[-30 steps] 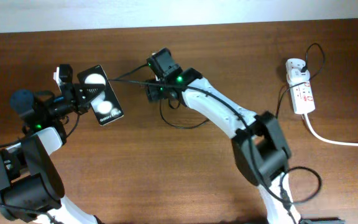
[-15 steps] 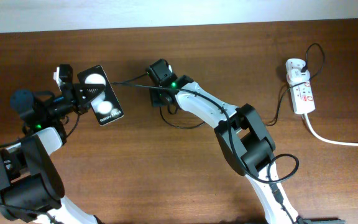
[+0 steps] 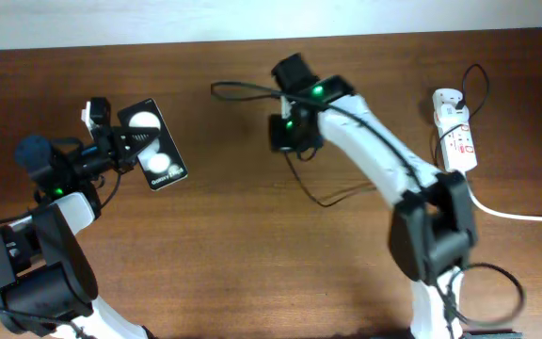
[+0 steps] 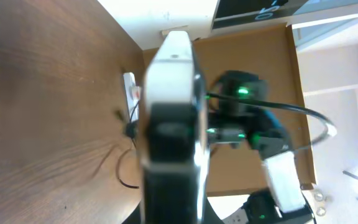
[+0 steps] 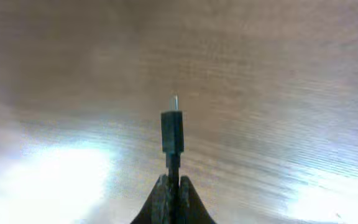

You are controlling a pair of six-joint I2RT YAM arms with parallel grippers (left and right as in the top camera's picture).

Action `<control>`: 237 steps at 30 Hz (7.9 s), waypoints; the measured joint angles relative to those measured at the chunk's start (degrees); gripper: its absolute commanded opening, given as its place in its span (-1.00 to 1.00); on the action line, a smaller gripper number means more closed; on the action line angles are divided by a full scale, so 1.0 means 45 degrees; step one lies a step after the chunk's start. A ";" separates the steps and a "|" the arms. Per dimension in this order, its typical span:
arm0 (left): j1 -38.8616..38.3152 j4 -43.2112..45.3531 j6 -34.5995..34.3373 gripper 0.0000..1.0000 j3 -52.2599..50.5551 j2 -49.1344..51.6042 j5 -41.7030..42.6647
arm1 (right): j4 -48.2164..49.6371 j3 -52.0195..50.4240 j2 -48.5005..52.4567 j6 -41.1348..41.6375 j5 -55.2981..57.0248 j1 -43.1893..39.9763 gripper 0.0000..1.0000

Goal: Plug charger to phone and switch on socket

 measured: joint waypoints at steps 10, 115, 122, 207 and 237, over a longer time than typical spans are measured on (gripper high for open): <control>-0.4211 -0.0505 0.0000 -1.00 -0.0015 0.0000 -0.1802 | 0.0554 -0.7373 -0.8480 -0.0777 -0.0180 -0.1205 -0.92; -0.9146 -1.1055 0.7140 -1.00 -0.0029 0.0024 -0.9787 | 0.5882 -1.7758 -1.9696 0.0855 -0.2657 -0.1462 1.00; -0.9146 -1.3124 0.8558 -0.66 0.0005 0.0005 -1.2667 | 0.5644 -1.7758 -1.9696 0.0855 -0.2516 -0.1462 1.00; -0.9204 -2.4402 1.1380 0.98 0.7334 -0.1991 -1.7335 | 0.7125 -0.3954 0.0680 -0.1991 -0.0612 -1.1735 -0.92; -0.9199 -2.4397 1.1380 0.98 0.7334 -0.1991 -1.7335 | -0.1545 -0.3993 -1.3444 -0.2929 -0.0942 -0.8485 -0.92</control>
